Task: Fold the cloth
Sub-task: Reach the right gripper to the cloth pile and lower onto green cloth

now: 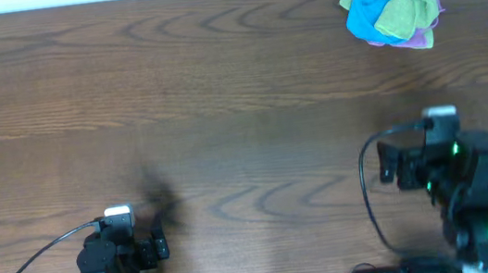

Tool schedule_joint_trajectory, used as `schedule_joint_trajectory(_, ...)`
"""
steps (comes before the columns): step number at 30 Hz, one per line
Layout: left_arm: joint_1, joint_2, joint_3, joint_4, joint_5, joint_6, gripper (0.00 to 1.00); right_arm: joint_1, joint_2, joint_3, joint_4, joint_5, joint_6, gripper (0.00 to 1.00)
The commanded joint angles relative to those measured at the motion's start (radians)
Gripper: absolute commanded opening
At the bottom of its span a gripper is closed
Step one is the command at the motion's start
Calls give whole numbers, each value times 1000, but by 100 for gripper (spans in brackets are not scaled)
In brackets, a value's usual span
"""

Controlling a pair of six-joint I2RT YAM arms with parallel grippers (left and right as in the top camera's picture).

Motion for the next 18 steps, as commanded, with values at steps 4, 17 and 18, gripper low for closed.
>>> schedule_joint_trajectory(4,-6,-6,-23,-14,7,6,95,-9,288,249,-8,40,62,99)
schedule_joint_trajectory(17,-6,-6,-23,-14,7,6,95,-71,885,797,-31,40,92,99)
schedule_joint_trajectory(18,-6,-6,-23,-14,7,6,95,-76,935,846,-29,40,92,99)
